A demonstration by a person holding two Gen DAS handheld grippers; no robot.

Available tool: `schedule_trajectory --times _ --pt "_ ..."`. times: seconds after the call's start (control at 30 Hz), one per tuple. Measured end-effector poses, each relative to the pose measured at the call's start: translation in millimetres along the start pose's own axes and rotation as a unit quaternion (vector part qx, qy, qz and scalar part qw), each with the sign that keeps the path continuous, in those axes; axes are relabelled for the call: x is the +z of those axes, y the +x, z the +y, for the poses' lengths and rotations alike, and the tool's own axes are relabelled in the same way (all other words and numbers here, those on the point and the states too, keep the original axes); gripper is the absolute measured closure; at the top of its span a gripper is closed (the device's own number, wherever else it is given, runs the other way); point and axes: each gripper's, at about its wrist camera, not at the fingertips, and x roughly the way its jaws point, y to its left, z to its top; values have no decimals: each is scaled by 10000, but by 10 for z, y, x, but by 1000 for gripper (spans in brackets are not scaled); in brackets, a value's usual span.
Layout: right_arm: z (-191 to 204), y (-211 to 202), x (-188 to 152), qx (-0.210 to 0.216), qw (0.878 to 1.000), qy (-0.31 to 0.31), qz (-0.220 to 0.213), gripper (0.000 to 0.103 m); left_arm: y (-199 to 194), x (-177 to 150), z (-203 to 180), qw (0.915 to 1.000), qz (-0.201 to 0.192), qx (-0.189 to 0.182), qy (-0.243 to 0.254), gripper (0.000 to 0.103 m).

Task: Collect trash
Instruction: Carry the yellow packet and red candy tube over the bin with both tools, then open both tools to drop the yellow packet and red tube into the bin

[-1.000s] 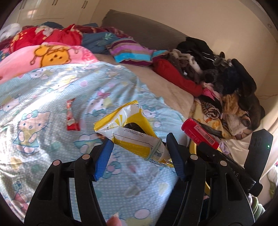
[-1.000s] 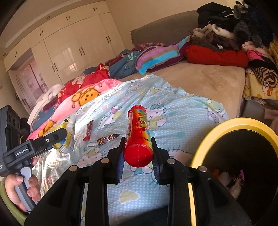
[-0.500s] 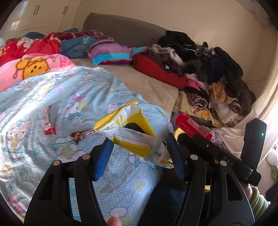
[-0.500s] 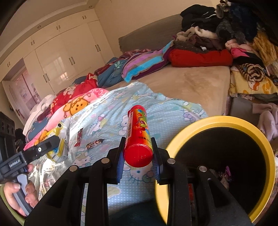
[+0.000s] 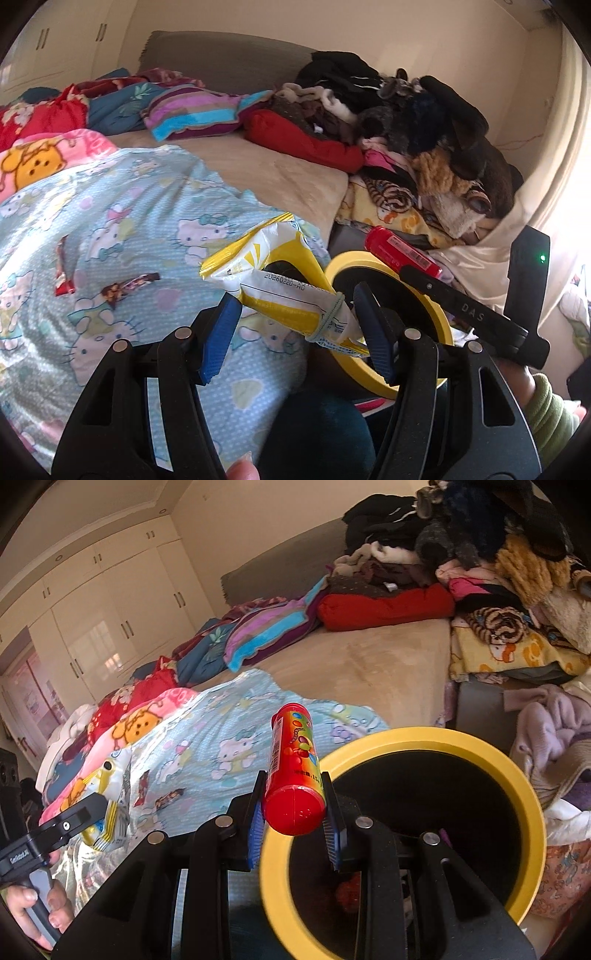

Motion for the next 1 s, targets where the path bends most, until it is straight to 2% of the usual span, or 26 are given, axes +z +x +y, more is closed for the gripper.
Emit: schedule_trajectory --times 0.5,1.0 --pt "-535 -174 -12 -411 9987 311 56 77 289 -53 -493 9980 231 -303 504 49" --pt "-952 -279 -87 -632 9955 691 178 77 804 -120 -921 9908 718 -663 932 49"
